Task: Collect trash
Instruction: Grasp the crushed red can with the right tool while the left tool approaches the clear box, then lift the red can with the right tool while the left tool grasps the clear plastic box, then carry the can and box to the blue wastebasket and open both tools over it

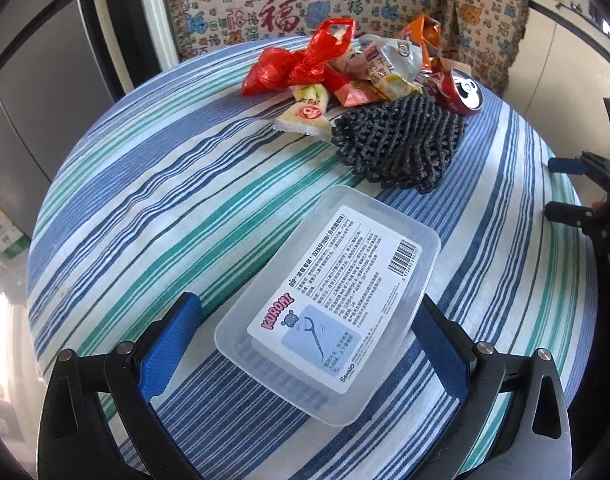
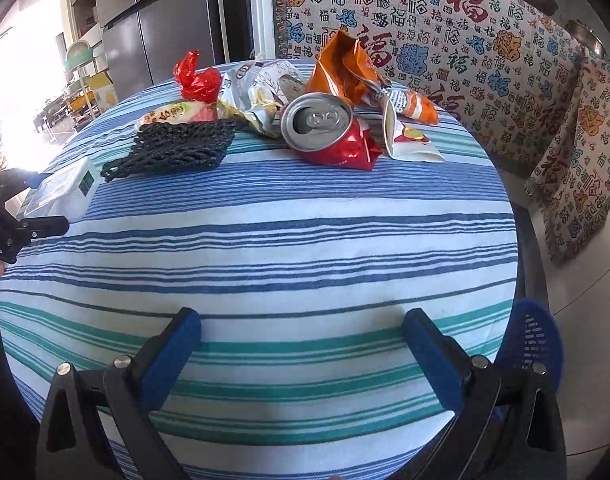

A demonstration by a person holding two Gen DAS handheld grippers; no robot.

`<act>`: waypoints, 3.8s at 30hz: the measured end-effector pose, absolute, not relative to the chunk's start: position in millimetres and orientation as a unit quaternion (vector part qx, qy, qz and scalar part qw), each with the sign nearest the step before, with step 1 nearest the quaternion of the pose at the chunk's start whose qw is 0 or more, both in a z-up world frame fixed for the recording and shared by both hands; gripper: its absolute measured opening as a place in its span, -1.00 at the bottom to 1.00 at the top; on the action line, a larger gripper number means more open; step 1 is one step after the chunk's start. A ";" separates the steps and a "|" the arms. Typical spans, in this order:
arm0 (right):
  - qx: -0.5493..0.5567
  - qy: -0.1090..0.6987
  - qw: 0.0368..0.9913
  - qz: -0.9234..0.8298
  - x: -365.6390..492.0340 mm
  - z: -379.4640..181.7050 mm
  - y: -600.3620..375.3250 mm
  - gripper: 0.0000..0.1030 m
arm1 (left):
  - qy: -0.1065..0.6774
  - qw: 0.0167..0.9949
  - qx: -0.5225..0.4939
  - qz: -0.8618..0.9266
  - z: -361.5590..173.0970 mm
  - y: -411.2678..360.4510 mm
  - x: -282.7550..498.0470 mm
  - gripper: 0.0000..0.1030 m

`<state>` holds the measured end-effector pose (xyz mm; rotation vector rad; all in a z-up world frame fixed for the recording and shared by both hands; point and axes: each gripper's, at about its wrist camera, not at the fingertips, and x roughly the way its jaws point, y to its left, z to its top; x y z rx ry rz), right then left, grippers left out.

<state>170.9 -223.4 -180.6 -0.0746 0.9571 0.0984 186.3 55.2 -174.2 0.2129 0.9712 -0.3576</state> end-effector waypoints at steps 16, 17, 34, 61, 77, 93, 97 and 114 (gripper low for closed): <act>-0.039 0.468 0.882 0.047 276.6 -185.9 -234.9 1.00 | 0.474 0.879 0.031 -0.043 -176.3 66.9 223.9 0.99; -0.040 0.469 0.881 0.050 283.8 -186.1 -233.6 1.00 | 0.474 0.879 0.029 -0.041 -176.6 67.4 226.3 0.99; -0.046 0.454 0.888 0.066 326.5 -189.8 -234.6 1.00 | 0.461 0.886 0.025 -0.032 -178.7 67.8 235.7 0.99; -0.008 0.436 0.897 0.071 259.5 -180.2 -255.6 0.65 | 0.431 0.901 0.012 -0.052 -159.4 76.7 209.6 0.21; -0.026 0.434 0.898 0.063 265.2 -186.0 -245.4 0.63 | 0.437 0.897 0.025 -0.057 -168.6 68.4 213.1 0.21; 0.009 0.364 0.931 0.022 190.0 -97.3 -304.2 0.64 | 0.381 0.904 0.036 -0.193 -92.1 -57.0 182.0 0.21; 0.011 0.357 0.934 -0.016 160.9 -78.5 -347.7 0.64 | 0.370 0.892 0.045 -0.255 -74.5 -119.2 178.6 0.21; 0.070 0.387 0.907 -0.152 74.7 -92.4 -548.3 0.65 | 0.389 0.823 0.071 -0.409 -82.5 -390.4 215.2 0.21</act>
